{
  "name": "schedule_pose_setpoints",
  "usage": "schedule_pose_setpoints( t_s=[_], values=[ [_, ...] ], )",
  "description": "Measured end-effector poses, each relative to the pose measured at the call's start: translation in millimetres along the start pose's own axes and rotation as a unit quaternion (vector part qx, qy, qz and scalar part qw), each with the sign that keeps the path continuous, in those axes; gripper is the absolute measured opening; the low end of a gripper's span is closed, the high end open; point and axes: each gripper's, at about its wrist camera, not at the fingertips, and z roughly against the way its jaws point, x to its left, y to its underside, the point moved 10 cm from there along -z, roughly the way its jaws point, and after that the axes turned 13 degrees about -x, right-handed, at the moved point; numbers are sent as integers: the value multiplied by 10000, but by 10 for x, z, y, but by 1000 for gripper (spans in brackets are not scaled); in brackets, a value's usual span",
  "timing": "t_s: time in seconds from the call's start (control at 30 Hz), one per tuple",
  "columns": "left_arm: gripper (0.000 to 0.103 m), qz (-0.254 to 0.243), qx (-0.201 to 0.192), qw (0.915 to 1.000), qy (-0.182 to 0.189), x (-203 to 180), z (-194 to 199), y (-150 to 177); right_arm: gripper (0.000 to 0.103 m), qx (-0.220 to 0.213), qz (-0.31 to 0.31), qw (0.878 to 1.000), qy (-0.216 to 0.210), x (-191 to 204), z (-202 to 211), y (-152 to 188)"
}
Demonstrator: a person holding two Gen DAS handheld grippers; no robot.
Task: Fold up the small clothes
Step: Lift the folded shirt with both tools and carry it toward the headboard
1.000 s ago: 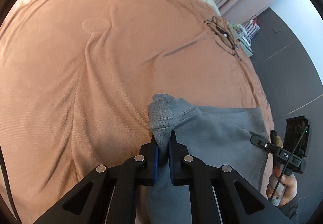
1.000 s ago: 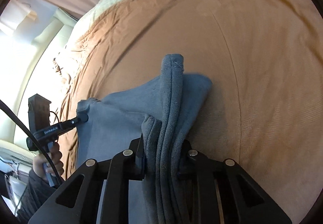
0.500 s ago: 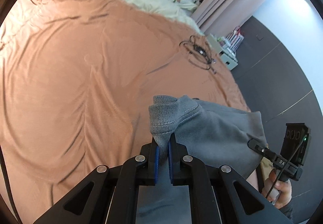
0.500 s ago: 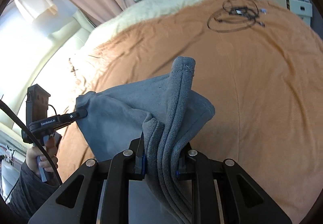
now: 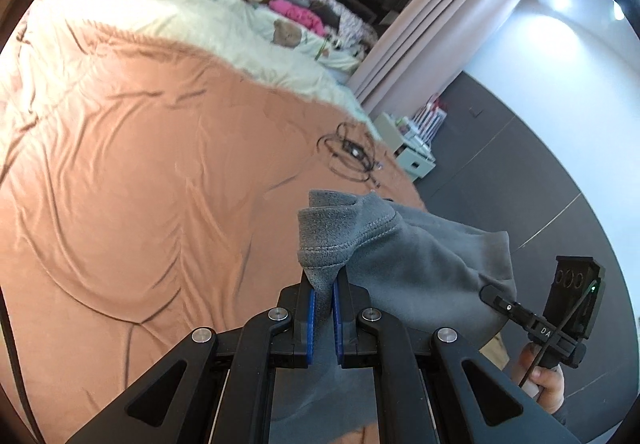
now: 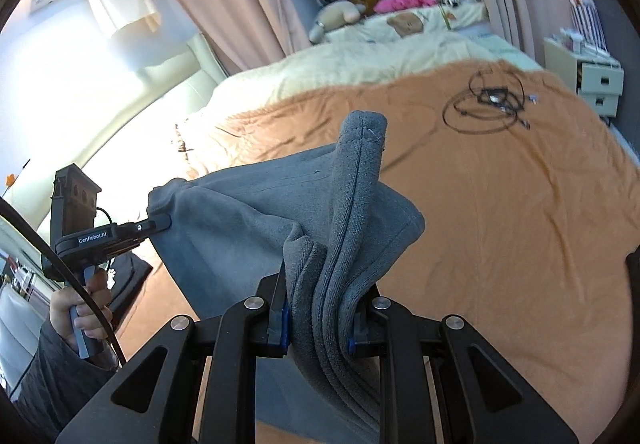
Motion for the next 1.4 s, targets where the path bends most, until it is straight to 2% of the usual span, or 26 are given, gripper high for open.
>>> schedule_pose_setpoints(
  t_s=[0.3, 0.57, 0.97, 1.4],
  values=[
    [7, -125, -640, 9978, 104, -180, 915, -420, 16, -303, 300, 9987, -277, 645, 470, -116],
    [6, -124, -1109, 9937, 1, -1, 1718, -661, 16, -423, 568, 9953, -656, 1207, 538, -65],
    [6, 36, -1779, 9835, -335, 637, 2863, -941, 16, -385, 970, 9858, -1315, 2044, 317, 7],
    [6, 191, -2306, 9665, -1106, 1655, 4103, -1009, 16, -80, 1266, 9679, -2168, 2747, -345, 193]
  ],
)
